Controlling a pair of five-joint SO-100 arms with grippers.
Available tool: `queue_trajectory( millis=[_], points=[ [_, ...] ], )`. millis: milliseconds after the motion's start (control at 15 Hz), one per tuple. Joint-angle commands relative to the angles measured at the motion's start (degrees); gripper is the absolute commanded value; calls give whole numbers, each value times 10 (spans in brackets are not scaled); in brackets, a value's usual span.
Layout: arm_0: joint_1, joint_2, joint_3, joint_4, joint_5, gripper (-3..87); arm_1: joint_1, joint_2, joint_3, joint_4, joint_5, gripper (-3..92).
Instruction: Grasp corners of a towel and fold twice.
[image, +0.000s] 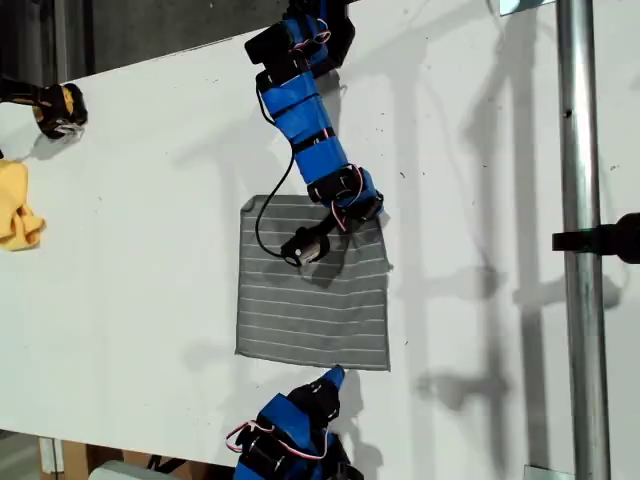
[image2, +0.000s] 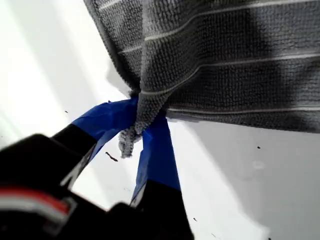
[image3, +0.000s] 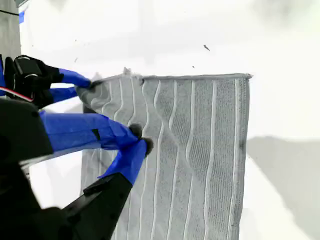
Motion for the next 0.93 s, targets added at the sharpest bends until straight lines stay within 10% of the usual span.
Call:
queue_trajectory(
  millis=[0, 467, 867],
  points=[
    [3, -3, -36, 24, -16, 193, 1, 8, -30, -1, -4, -2],
    [28, -21, -44, 48, -9, 330, -3, 6, -29, -2, -1, -2],
    [26, -44, 86, -69, -48, 302, -6, 8, -29, 0, 0, -2]
  ],
)
